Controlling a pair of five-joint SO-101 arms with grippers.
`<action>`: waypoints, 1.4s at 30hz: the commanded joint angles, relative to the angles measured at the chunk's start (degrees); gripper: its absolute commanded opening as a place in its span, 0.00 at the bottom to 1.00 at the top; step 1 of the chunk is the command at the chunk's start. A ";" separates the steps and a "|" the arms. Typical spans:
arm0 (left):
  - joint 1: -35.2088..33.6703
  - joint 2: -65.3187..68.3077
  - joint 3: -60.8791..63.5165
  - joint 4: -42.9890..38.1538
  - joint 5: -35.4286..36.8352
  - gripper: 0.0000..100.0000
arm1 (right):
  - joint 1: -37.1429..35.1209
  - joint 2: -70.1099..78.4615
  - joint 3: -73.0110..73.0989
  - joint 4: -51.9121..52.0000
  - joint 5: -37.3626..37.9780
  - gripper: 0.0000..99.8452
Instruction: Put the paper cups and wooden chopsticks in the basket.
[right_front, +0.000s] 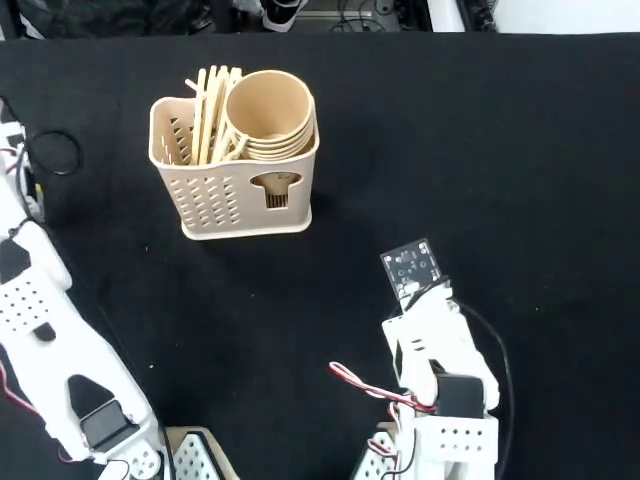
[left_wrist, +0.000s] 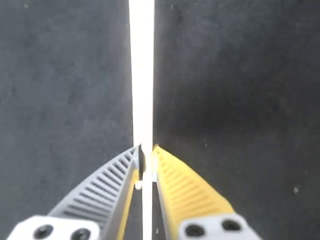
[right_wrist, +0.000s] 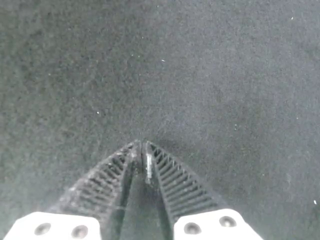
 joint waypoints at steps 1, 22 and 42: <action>0.04 -9.76 5.05 -0.26 0.00 0.03 | -0.70 -3.82 -0.48 0.26 0.18 0.01; -0.84 -3.25 9.98 -16.26 3.96 0.03 | -0.62 -3.82 -0.48 0.26 0.18 0.01; 0.40 1.85 9.98 -23.56 4.40 0.03 | -0.62 -3.82 -0.48 0.26 0.18 0.01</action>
